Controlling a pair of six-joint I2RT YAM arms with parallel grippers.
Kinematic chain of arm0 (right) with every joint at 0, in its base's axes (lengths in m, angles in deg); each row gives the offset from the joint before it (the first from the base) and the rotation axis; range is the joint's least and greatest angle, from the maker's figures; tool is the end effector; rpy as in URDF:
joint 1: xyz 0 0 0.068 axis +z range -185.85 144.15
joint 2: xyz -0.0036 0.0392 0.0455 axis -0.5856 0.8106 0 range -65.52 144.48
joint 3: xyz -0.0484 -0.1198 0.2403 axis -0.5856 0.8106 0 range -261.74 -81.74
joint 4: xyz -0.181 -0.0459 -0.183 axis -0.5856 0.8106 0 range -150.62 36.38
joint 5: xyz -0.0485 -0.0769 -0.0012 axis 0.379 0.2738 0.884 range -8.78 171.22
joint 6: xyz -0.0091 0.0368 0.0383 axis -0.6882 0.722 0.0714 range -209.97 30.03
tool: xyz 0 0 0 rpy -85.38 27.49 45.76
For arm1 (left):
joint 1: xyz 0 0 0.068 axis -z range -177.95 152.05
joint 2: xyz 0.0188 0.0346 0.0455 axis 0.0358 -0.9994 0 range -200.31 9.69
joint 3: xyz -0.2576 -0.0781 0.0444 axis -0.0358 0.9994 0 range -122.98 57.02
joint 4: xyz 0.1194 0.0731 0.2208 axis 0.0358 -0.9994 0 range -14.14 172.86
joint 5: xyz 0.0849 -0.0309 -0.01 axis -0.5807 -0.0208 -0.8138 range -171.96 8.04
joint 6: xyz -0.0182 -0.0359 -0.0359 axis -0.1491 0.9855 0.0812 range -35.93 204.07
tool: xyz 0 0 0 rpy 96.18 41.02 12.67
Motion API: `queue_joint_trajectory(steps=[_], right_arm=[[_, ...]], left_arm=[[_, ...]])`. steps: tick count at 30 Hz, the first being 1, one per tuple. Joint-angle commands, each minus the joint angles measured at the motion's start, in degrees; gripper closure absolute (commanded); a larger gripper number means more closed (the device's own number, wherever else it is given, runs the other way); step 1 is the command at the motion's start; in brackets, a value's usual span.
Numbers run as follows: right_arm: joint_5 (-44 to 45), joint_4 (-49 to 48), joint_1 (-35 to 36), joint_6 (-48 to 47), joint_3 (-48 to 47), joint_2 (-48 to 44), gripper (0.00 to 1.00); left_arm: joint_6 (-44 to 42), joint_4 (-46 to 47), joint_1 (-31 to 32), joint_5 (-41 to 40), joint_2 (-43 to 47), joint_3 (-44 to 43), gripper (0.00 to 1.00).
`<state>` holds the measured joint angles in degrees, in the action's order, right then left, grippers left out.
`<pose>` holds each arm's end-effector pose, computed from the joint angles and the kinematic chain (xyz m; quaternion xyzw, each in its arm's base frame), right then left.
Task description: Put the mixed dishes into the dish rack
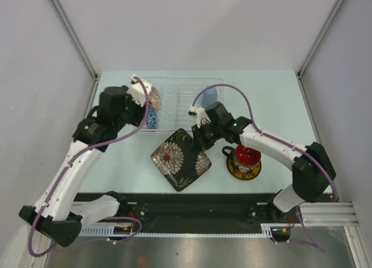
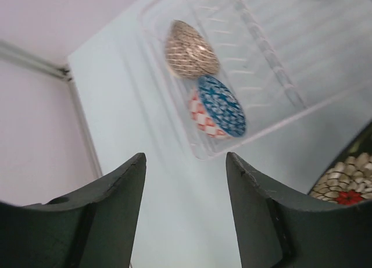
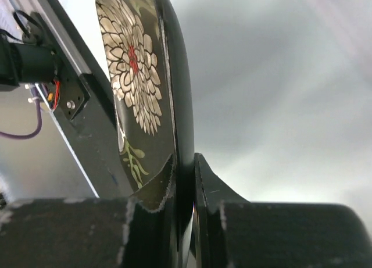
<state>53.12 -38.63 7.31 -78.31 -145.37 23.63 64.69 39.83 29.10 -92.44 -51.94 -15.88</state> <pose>0.2324 0.2409 0.2485 -0.3300 0.8464 0.3626 0.2080 0.1951 -0.0924 0.3951 0.3021 0.8170 0.0472 0.4889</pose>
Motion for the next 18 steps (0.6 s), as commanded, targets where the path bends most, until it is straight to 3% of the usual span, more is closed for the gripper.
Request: queue_joint_trajectory(steps=[1, 4, 7, 8, 11, 15, 16, 18], right_arm=[[2.5, 4.9, -2.9, -6.7, -13.9, -9.5, 1.0], [12.0, 10.9, -3.9, -13.2, -25.9, -8.8, 1.0], [27.4, 12.2, -2.4, -21.4, -37.1, -4.8, 1.0], [34.9, 8.8, -1.6, -23.9, -38.6, -4.2, 1.0], [42.2, -1.1, -1.0, -34.7, -40.9, -1.2, 1.0], [45.8, -14.1, 3.1, -55.3, -41.5, 3.7, 1.0], [46.0, -21.3, 3.7, -65.4, -39.3, 4.4, 1.0], [45.7, -26.0, 4.3, -71.9, -40.1, 8.1, 1.0]], left_arm=[[3.5, -1.5, -6.8, 1.5, -1.0, -4.2, 0.37], [6.6, 0.5, -11.0, 2.0, -4.9, -4.0, 0.38], [9.4, -0.7, -14.0, 6.0, -9.8, -5.2, 0.4], [10.0, -1.3, -14.6, 7.1, -11.0, -5.9, 0.41], [11.3, -1.2, -16.8, 11.4, -14.0, -6.8, 0.41], [11.6, -1.0, -19.3, 15.0, -15.7, -6.8, 0.41], [11.5, -1.0, -20.4, 16.1, -15.7, -6.6, 0.41], [11.2, -0.7, -21.5, 17.2, -16.0, -5.9, 0.41]])
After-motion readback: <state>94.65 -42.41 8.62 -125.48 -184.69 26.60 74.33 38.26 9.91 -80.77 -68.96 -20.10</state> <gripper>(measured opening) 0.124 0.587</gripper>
